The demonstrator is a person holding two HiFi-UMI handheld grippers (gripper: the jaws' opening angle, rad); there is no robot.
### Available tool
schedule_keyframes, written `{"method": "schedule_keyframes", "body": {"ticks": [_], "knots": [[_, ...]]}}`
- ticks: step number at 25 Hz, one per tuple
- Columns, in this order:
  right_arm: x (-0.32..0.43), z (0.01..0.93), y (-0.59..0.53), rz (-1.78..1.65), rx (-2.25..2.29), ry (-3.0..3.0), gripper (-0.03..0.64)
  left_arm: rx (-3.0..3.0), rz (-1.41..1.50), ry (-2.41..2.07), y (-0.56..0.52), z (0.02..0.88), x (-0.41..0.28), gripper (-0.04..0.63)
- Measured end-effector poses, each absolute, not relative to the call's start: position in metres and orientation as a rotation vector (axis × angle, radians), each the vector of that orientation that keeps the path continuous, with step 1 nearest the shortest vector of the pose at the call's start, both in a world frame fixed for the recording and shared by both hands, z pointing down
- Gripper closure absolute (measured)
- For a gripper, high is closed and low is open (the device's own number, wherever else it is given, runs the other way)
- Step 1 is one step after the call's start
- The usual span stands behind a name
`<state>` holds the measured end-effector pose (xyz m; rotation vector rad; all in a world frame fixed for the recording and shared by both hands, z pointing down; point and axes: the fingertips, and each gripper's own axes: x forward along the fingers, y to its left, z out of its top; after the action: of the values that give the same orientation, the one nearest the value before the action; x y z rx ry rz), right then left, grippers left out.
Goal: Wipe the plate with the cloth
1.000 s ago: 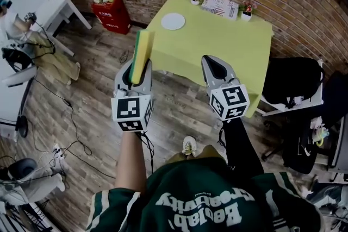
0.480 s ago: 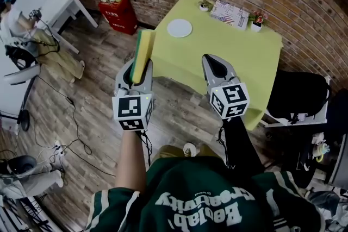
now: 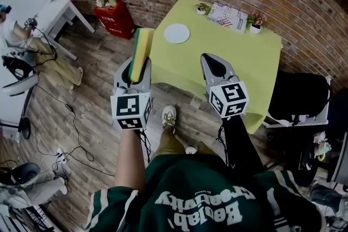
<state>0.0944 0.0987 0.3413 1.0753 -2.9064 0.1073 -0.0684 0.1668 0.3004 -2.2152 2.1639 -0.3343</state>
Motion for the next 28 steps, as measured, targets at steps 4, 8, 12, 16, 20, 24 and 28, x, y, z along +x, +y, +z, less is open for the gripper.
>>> {"method": "schedule_keyframes", "body": {"ticks": [4, 8, 12, 16, 20, 24, 28], "knots": [[0.092, 0.342, 0.072, 0.096, 1.119, -2.886, 0.603, -2.249, -0.315, 2.120, 0.135, 0.301, -0.071, 0.456], [0.080, 0.341, 0.041, 0.079, 1.156, -2.865, 0.603, -2.283, -0.289, 2.089, 0.097, 0.302, -0.085, 0.456], [0.060, 0.342, 0.005, 0.065, 1.184, -2.838, 0.603, -2.318, -0.271, 2.056, 0.056, 0.303, -0.106, 0.456], [0.038, 0.340, -0.034, 0.062, 1.212, -2.816, 0.603, -2.351, -0.256, 2.020, 0.011, 0.301, -0.126, 0.456], [0.012, 0.335, -0.077, 0.051, 1.232, -2.795, 0.603, -2.392, -0.238, 1.971, -0.038, 0.297, -0.145, 0.456], [-0.008, 0.335, -0.116, 0.056, 1.265, -2.772, 0.603, -2.441, -0.203, 1.902, -0.083, 0.293, -0.158, 0.456], [-0.018, 0.340, -0.149, 0.081, 1.319, -2.751, 0.603, -2.483, -0.207, 1.847, -0.120, 0.297, -0.166, 0.456]]}}
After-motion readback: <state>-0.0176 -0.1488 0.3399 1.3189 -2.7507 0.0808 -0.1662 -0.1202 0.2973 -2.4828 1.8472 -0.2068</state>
